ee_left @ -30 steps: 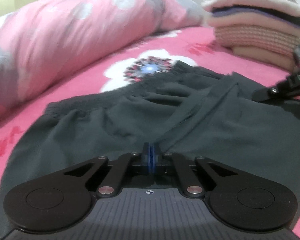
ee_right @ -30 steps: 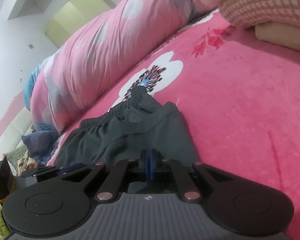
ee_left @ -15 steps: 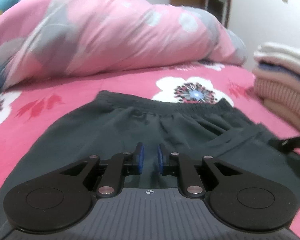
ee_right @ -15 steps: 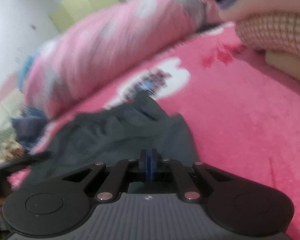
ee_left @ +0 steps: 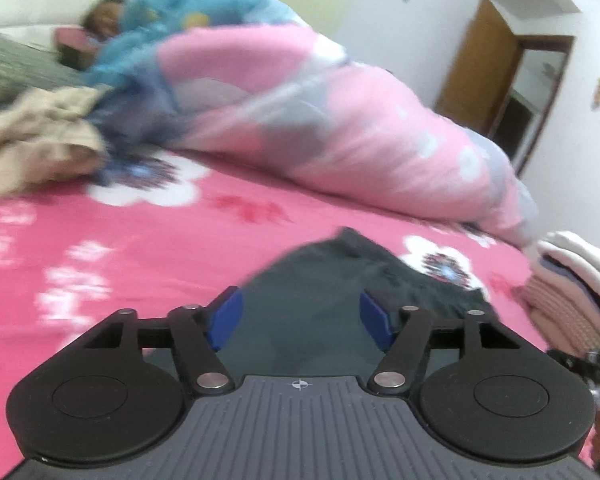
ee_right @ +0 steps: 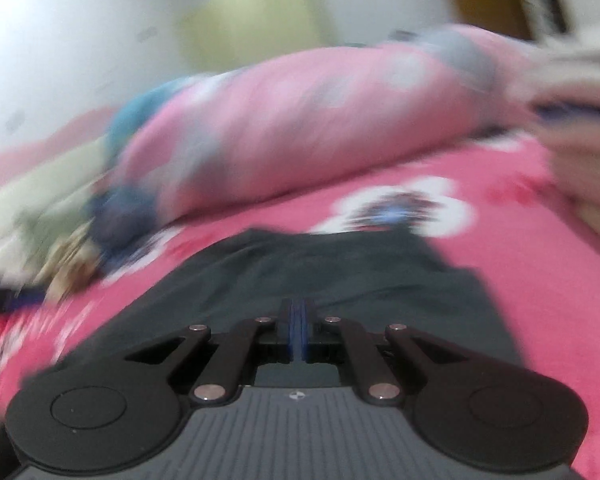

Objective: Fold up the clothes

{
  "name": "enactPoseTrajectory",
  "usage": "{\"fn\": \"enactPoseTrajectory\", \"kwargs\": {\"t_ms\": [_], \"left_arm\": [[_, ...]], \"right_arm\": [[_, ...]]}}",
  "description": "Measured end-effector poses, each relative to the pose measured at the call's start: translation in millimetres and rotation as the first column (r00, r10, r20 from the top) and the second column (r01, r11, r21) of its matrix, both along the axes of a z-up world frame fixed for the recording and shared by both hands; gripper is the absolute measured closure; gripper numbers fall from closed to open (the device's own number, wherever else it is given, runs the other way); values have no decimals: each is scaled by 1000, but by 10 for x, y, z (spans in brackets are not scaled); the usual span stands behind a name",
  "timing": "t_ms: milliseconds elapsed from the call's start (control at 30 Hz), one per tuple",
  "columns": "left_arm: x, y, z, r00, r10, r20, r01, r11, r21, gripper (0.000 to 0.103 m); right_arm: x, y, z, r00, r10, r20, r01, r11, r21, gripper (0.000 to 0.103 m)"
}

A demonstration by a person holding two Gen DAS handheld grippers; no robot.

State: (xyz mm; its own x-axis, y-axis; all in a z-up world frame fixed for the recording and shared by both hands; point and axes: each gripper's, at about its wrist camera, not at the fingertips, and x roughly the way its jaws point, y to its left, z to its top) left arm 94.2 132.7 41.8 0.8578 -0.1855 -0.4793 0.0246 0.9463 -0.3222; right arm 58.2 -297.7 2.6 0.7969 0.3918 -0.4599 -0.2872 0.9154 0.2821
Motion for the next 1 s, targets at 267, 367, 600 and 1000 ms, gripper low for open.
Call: {"fn": "enactPoseTrajectory", "kwargs": {"t_ms": [267, 367, 600, 1000], "left_arm": [[-293, 671, -265, 980, 127, -151, -117, 990, 74, 35], [-327, 855, -457, 967, 151, -207, -143, 988, 54, 35], [-414, 1134, -641, 959, 150, -239, -166, 985, -49, 35], [-464, 1390, -781, 956, 133, -260, -180, 969, -167, 42]], "right_arm": [[-884, 1422, -204, 846, 533, 10, -516, 824, -235, 74], [-1076, 1815, -281, 778, 628, -9, -609, 751, -255, 68], [-1392, 2437, -470, 660, 750, -40, -679, 573, -459, 60], [-1392, 2564, -648, 680, 731, -62, -602, 508, -616, 76]]}}
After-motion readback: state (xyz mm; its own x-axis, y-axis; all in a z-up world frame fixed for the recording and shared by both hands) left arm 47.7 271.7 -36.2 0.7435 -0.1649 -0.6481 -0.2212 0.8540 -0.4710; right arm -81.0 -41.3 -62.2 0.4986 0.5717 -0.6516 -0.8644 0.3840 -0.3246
